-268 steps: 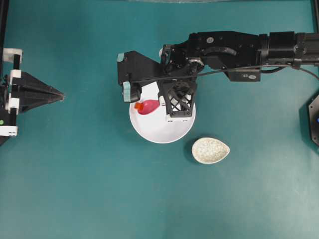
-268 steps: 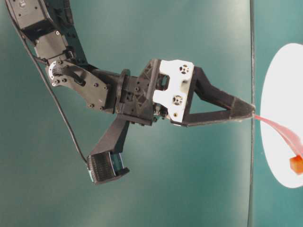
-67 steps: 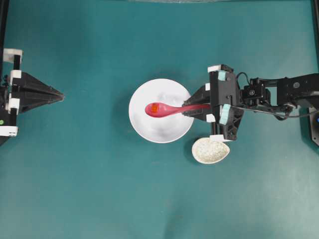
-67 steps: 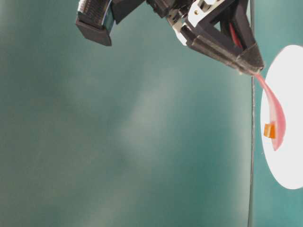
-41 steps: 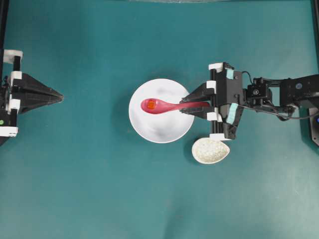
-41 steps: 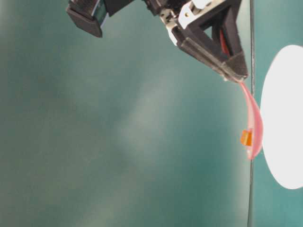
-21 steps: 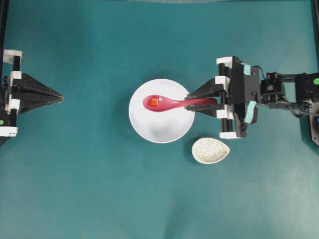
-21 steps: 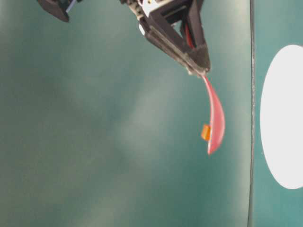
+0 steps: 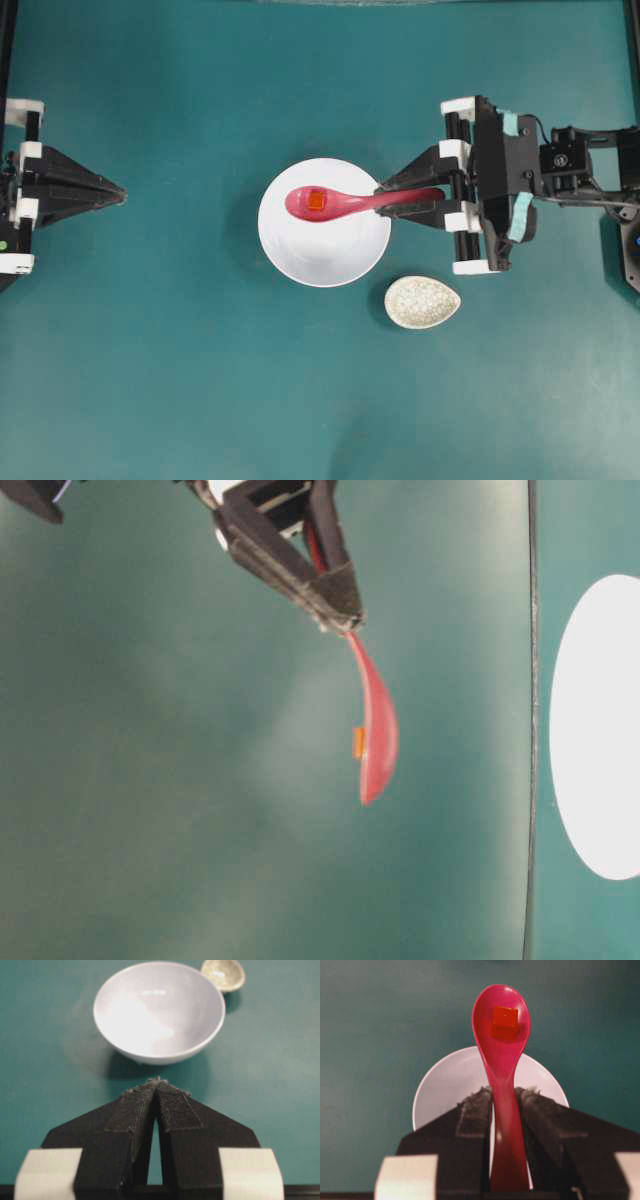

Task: Grip the spoon and scoop the red block from the bowl with right arm.
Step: 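Lift the loaded spoon higher above the bowl with the right gripper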

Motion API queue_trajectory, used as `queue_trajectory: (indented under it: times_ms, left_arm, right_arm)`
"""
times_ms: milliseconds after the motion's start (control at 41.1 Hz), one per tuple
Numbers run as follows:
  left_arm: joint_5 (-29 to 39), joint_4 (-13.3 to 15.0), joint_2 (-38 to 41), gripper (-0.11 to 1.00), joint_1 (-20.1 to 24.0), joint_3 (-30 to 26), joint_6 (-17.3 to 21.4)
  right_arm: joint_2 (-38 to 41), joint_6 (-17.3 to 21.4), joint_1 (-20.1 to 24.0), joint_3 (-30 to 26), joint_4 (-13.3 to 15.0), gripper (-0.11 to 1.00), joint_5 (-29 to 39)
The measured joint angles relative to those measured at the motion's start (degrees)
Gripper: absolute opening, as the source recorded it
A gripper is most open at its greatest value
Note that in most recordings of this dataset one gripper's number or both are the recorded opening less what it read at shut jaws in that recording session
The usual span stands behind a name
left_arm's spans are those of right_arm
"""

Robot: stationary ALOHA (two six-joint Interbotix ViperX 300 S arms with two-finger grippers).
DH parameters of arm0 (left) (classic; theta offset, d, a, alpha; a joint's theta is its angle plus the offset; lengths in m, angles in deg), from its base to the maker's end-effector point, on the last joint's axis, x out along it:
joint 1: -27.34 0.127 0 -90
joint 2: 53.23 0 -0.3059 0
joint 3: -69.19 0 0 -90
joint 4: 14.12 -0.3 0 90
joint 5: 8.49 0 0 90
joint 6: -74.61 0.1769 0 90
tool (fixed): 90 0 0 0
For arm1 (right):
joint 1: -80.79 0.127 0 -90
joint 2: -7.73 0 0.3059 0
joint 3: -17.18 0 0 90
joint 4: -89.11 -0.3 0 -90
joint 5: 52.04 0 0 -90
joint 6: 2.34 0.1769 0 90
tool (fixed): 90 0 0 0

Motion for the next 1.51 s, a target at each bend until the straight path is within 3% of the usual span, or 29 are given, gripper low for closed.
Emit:
queue_trajectory:
  times_ms: [292,487,1509]
  left_arm:
    - [-0.3,0.0,-1.1,0.00,0.0,0.0,0.0]
    - [-0.2,0.0,-1.7,0.00,0.0,0.0,-0.1]
    - [-0.2,0.0,-1.7,0.00,0.0,0.0,-0.4]
  right_arm:
    - [-0.1,-0.2,0.0,-3.8,3.1,0.24,6.2]
    - [-0.2,0.0,-0.4,-4.1,4.7,0.24,6.8]
    - [-1.8,0.1,-1.0,-4.0,5.1,0.24,7.0]
